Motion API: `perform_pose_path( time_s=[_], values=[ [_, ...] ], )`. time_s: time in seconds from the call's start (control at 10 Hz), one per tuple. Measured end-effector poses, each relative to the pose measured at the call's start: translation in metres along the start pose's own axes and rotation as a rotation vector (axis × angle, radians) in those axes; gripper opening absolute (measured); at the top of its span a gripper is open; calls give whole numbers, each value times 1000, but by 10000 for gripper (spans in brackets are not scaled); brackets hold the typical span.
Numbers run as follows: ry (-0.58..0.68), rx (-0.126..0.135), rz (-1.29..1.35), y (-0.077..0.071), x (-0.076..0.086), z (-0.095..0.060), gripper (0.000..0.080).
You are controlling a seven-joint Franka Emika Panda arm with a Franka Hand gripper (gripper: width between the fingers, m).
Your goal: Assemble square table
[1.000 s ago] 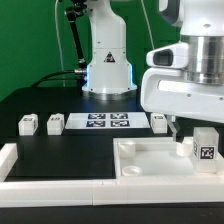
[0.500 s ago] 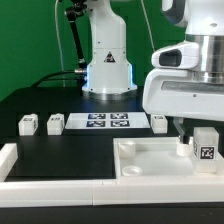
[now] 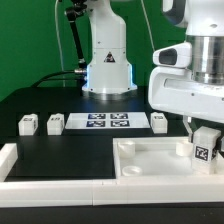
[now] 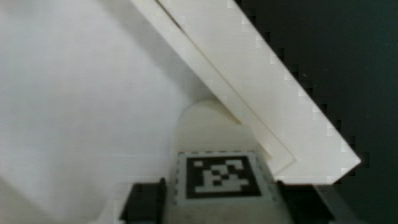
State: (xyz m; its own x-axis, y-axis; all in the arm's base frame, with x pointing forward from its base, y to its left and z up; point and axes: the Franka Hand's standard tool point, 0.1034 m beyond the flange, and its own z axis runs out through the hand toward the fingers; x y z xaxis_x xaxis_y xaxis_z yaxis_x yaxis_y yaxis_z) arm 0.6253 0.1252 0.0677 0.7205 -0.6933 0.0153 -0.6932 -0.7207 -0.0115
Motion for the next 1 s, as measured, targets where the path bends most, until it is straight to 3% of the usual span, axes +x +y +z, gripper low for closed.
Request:
perform_pose_path(
  time_s=[0.1, 0.3, 0.4, 0.6, 1.0],
  values=[
    [-4, 4, 128, 1, 2, 0, 288],
    [-60, 52, 501, 0, 5, 0, 290],
    [-72, 61, 581, 0, 5, 1, 290],
    [-101, 74, 846, -3, 5, 1, 290],
    [-108, 73, 1002, -3, 6, 1, 291]
  ],
)
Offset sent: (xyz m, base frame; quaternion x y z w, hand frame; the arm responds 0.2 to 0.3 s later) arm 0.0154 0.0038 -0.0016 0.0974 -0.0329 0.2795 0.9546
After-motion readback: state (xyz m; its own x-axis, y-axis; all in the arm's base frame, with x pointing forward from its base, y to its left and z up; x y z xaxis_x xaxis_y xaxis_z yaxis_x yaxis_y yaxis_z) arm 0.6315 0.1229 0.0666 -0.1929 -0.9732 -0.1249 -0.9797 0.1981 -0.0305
